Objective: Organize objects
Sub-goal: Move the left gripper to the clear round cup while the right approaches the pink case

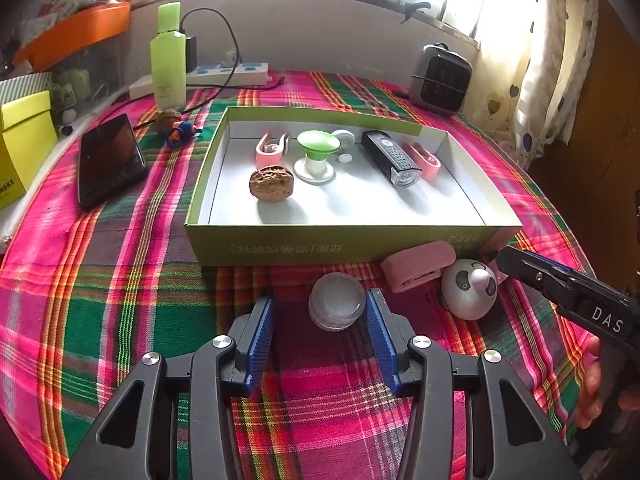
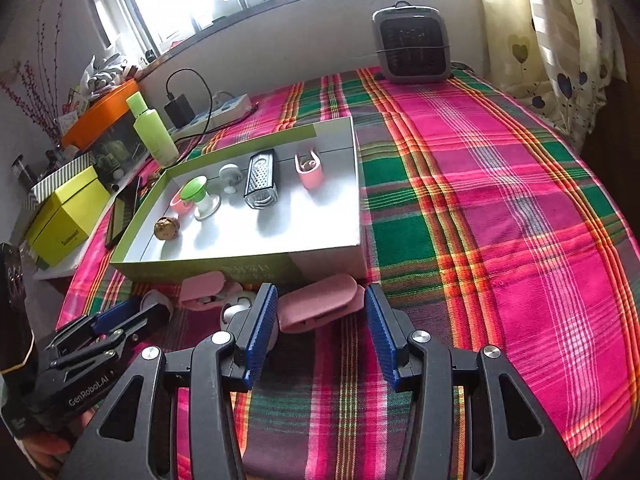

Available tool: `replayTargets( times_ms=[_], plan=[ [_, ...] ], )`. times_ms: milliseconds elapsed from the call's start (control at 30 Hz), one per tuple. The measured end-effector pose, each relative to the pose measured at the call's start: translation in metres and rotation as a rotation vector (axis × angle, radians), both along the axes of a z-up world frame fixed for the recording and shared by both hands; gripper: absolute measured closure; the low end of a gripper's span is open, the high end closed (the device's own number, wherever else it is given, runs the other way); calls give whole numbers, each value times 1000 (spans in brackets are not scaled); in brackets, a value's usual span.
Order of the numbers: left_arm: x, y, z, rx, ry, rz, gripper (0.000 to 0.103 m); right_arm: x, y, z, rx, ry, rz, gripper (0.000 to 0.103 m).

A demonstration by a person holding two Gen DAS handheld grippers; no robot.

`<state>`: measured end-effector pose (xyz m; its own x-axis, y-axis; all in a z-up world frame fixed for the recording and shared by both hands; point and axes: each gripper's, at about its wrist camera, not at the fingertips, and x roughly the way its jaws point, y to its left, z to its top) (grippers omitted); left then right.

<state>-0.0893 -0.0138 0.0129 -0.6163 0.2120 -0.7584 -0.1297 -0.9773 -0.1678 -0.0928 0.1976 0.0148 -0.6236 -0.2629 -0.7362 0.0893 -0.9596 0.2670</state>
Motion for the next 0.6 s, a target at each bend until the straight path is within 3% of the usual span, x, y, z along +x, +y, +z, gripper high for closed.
replayTargets(
  times_ms=[233, 600],
  plan=[
    [0, 0, 0, 1, 0, -2, 58, -6, -3, -2, -3, -19, -33, 56],
    [-1, -1, 1, 5, 0, -1, 58, 9, 8, 0, 100, -29, -58, 56]
  ],
)
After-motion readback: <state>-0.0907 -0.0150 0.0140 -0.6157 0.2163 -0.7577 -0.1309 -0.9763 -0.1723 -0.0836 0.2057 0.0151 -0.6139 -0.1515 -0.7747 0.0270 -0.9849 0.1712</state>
